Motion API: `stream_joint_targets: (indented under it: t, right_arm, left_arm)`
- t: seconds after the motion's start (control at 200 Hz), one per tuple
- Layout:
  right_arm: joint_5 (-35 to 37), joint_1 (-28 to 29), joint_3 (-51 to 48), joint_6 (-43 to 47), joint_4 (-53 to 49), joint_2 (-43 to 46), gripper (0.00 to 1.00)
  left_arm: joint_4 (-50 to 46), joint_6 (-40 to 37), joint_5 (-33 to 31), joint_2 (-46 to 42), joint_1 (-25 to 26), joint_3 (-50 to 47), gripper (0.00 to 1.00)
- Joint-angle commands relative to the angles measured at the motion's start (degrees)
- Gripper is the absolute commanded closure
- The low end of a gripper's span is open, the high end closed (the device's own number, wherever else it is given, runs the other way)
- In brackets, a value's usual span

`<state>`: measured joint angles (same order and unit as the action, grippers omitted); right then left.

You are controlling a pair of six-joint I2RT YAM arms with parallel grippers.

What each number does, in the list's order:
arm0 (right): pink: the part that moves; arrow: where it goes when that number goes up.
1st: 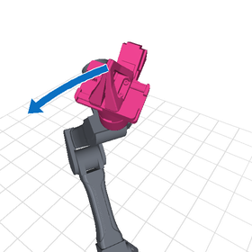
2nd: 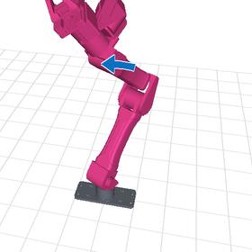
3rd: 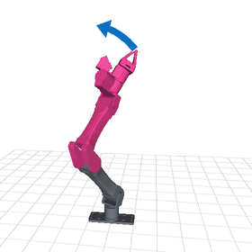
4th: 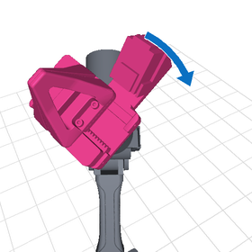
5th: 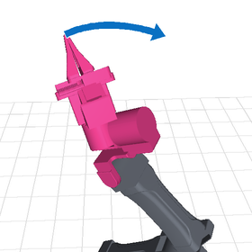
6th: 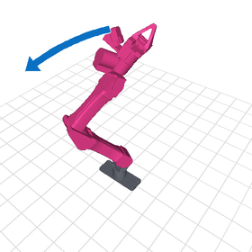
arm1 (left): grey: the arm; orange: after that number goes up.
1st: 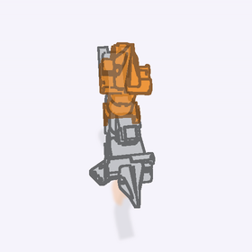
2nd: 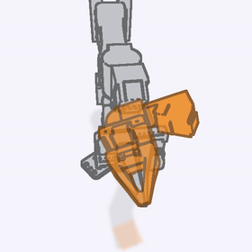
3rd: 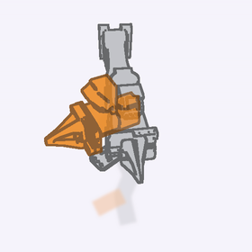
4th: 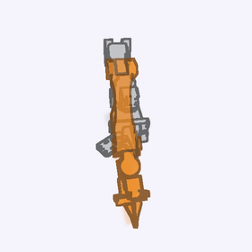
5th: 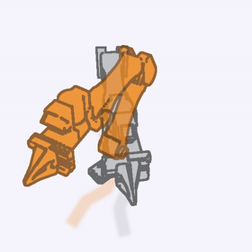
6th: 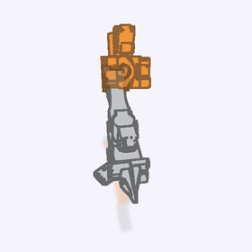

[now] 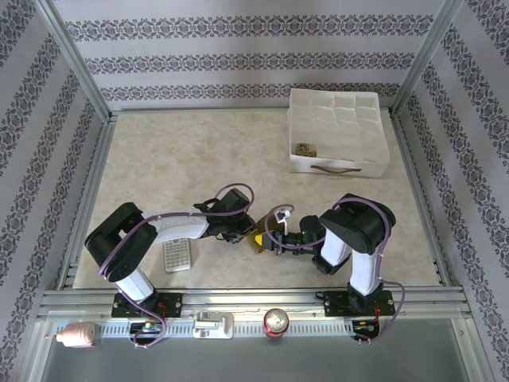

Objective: Roll the socks

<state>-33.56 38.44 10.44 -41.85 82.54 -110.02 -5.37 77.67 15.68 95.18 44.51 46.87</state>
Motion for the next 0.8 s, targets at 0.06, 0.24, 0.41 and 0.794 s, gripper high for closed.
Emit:
stream_joint_targets:
  t: [0.06, 0.24, 0.41, 0.794]
  right_arm:
    - [4.59, -1.11, 3.51, 6.69, -37.75, -4.50, 1.00]
    - [3.95, 2.36, 22.85, 31.38, -67.70, 2.18, 1.00]
    - [5.29, 5.29, 33.99, 52.35, -80.36, 7.01, 0.82]
    - [33.99, 22.78, 17.57, 52.92, -68.66, 34.98, 0.44]
  left_arm:
    - [-12.50, 1.63, 2.19, 1.15, 1.10, -2.49, 1.00]
    - [-20.84, 12.16, -0.73, -11.08, 1.10, -12.37, 1.00]
    - [-19.90, 19.77, -1.37, -12.68, 1.50, -13.63, 1.00]
    - [-35.42, 22.93, -2.07, -4.56, 1.89, -0.32, 1.00]
